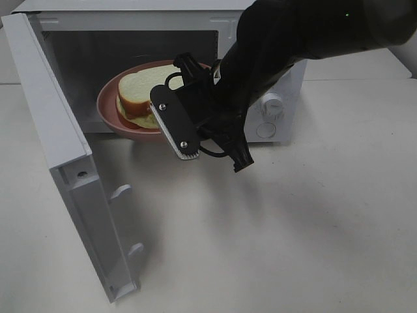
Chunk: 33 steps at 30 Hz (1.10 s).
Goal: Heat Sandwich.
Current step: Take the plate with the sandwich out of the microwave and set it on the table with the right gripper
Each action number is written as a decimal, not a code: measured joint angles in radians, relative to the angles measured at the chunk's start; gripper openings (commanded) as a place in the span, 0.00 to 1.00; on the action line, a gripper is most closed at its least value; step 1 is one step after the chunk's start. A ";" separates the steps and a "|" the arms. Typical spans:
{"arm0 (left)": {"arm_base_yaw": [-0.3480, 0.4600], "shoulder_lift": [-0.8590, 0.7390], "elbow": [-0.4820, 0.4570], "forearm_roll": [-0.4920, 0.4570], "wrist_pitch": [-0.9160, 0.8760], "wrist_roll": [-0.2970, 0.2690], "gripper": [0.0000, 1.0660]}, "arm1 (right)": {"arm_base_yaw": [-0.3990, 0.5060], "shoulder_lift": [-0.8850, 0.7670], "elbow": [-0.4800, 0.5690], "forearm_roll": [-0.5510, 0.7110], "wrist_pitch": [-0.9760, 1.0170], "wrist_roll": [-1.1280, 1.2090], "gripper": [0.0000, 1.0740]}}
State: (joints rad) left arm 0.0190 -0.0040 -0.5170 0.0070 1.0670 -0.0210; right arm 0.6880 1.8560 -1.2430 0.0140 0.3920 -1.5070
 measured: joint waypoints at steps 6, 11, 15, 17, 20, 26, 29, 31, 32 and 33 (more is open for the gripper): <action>0.000 0.000 0.000 0.000 0.000 0.000 0.92 | 0.000 -0.073 0.087 -0.002 -0.030 -0.001 0.00; 0.000 0.000 0.000 0.000 0.000 0.000 0.92 | 0.000 -0.146 0.190 -0.014 -0.064 -0.001 0.00; 0.000 0.000 0.000 0.000 0.000 0.000 0.92 | -0.001 -0.198 0.258 -0.014 -0.076 0.002 0.00; 0.000 0.000 0.000 0.000 0.000 0.000 0.92 | -0.002 -0.226 0.286 -0.014 -0.083 0.003 0.00; 0.000 0.000 0.000 0.000 0.000 0.000 0.92 | -0.002 -0.275 0.330 -0.014 -0.085 0.016 0.00; 0.000 0.000 0.000 0.000 0.000 0.000 0.92 | -0.002 -0.359 0.416 -0.014 -0.085 0.031 0.00; 0.000 0.000 0.000 0.000 0.000 0.000 0.92 | -0.002 -0.402 0.450 -0.014 -0.085 0.049 0.00; 0.000 0.000 0.000 0.000 0.000 0.000 0.92 | -0.002 -0.414 0.461 -0.014 -0.085 0.053 0.00; 0.000 0.000 0.000 0.000 0.000 0.000 0.92 | -0.002 -0.426 0.469 -0.014 -0.085 0.058 0.00; 0.000 0.000 0.000 0.000 0.000 0.000 0.92 | -0.002 -0.454 0.489 -0.030 -0.083 0.081 0.00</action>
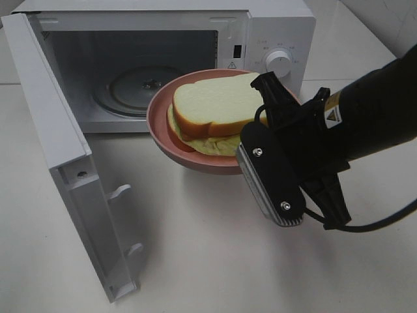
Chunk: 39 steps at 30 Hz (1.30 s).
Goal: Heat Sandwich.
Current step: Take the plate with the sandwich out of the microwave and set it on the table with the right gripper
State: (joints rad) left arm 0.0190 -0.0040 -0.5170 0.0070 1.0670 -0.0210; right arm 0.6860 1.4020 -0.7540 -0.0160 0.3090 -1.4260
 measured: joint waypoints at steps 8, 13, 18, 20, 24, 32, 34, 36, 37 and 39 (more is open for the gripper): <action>0.000 0.000 0.000 0.000 0.000 0.000 0.92 | 0.000 -0.103 0.069 -0.132 0.069 0.166 0.00; 0.000 0.000 0.000 0.000 0.000 0.000 0.92 | 0.000 -0.175 0.095 -0.226 0.132 0.306 0.00; 0.000 0.000 0.000 0.000 0.000 0.000 0.92 | 0.000 -0.234 0.098 -0.294 0.215 0.428 0.01; 0.000 0.000 0.000 0.000 0.000 0.000 0.92 | 0.000 -0.259 0.098 -0.326 0.269 0.501 0.01; 0.000 0.000 0.000 0.000 0.000 0.000 0.92 | 0.000 -0.280 0.098 -0.358 0.313 0.580 0.01; 0.000 0.000 0.000 0.000 0.000 0.000 0.92 | 0.000 -0.295 0.098 -0.443 0.412 0.844 0.01; 0.000 0.000 0.000 0.000 0.000 0.000 0.92 | 0.000 -0.295 0.098 -0.462 0.425 0.918 0.01; 0.000 0.000 0.000 0.000 0.000 0.000 0.92 | 0.000 -0.296 0.098 -0.486 0.434 0.995 0.01; 0.000 0.000 0.000 0.000 0.000 0.000 0.92 | 0.000 -0.297 0.098 -0.508 0.443 1.070 0.01; 0.000 0.000 0.000 0.000 0.000 0.000 0.92 | 0.000 -0.297 0.098 -0.517 0.448 1.096 0.01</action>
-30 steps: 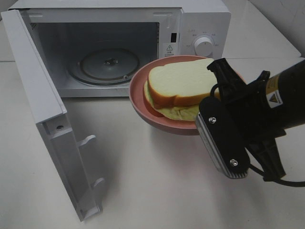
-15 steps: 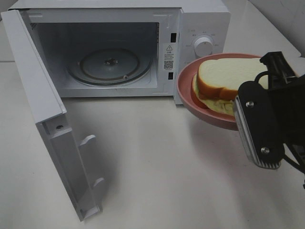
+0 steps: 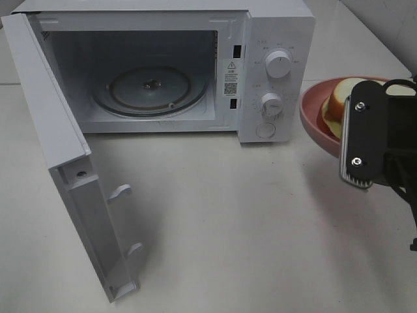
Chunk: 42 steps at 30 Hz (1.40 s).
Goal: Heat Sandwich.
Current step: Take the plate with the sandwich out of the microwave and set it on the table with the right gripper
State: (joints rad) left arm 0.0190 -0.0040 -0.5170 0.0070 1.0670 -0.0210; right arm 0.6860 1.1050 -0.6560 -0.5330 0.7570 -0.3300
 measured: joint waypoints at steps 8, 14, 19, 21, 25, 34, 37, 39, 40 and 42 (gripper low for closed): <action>0.000 0.000 0.000 0.000 0.000 0.000 0.92 | 0.000 -0.001 0.000 -0.068 0.098 0.218 0.00; 0.000 0.000 0.000 0.000 0.000 0.000 0.92 | 0.000 -0.001 0.000 -0.084 0.144 0.306 0.00; 0.000 0.000 0.000 0.000 0.000 0.000 0.92 | 0.000 0.000 0.000 -0.112 0.165 0.389 0.00; 0.000 0.000 0.000 0.000 0.000 0.000 0.92 | 0.000 0.018 0.000 -0.143 0.169 0.455 0.00; 0.000 0.000 0.000 0.000 0.000 0.000 0.92 | 0.000 0.059 0.000 -0.168 0.171 0.561 0.00; 0.000 0.000 0.000 0.000 0.000 0.000 0.92 | 0.000 0.180 -0.048 -0.189 0.185 0.716 0.00; 0.000 0.000 0.000 0.000 0.000 0.000 0.92 | 0.000 0.225 -0.073 -0.199 0.196 0.748 0.00; 0.000 0.000 0.000 0.000 0.000 0.000 0.92 | 0.000 0.251 -0.086 -0.202 0.196 0.762 0.00; 0.000 0.000 0.000 0.000 0.000 0.000 0.92 | 0.000 0.251 -0.086 -0.202 0.196 0.762 0.00; 0.000 0.000 0.000 0.000 0.000 0.000 0.92 | 0.000 0.290 -0.103 -0.202 0.198 0.771 0.00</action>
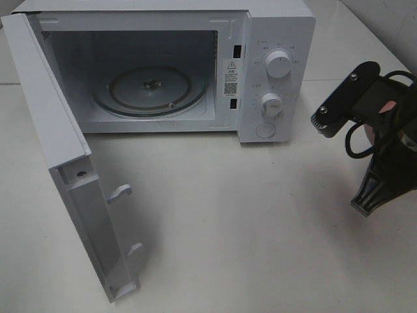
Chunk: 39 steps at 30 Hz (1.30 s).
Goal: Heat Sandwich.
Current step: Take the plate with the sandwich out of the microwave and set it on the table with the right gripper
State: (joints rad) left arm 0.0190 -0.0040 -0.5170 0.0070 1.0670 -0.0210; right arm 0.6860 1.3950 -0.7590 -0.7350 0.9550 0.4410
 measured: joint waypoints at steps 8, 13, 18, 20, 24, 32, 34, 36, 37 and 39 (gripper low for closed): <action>0.000 0.000 0.000 0.000 0.000 0.000 0.92 | -0.005 0.114 -0.054 -0.004 0.017 0.082 0.00; 0.000 0.000 0.000 0.000 0.000 0.000 0.92 | -0.023 0.172 -0.070 -0.024 0.008 0.123 0.00; 0.000 0.000 0.000 0.000 0.000 0.000 0.92 | -0.077 0.201 -0.071 -0.031 -0.019 0.146 0.00; 0.000 0.000 0.000 0.000 0.000 0.000 0.92 | -0.101 0.205 -0.071 -0.036 -0.036 0.149 0.00; 0.000 0.000 0.000 0.000 0.000 0.000 0.92 | -0.167 0.206 -0.071 -0.060 -0.073 0.174 0.00; 0.000 0.000 0.000 0.000 0.000 0.000 0.92 | -0.266 0.207 -0.071 -0.092 -0.095 0.201 0.00; 0.000 0.000 0.000 0.000 0.000 0.000 0.92 | -0.295 0.207 -0.071 -0.093 -0.108 0.209 0.00; 0.000 0.000 0.000 0.000 0.000 0.000 0.92 | -0.320 0.207 -0.071 -0.103 -0.115 0.219 0.00; 0.000 0.000 0.000 0.000 0.000 0.000 0.92 | -0.340 0.207 -0.071 -0.110 -0.118 0.222 0.00; 0.000 0.000 0.000 0.000 0.000 0.000 0.92 | -0.351 0.207 -0.071 -0.113 -0.122 0.227 0.00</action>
State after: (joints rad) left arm 0.0190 -0.0040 -0.5170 0.0070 1.0670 -0.0210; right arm 0.3350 1.6020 -0.8300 -0.8480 0.8330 0.6680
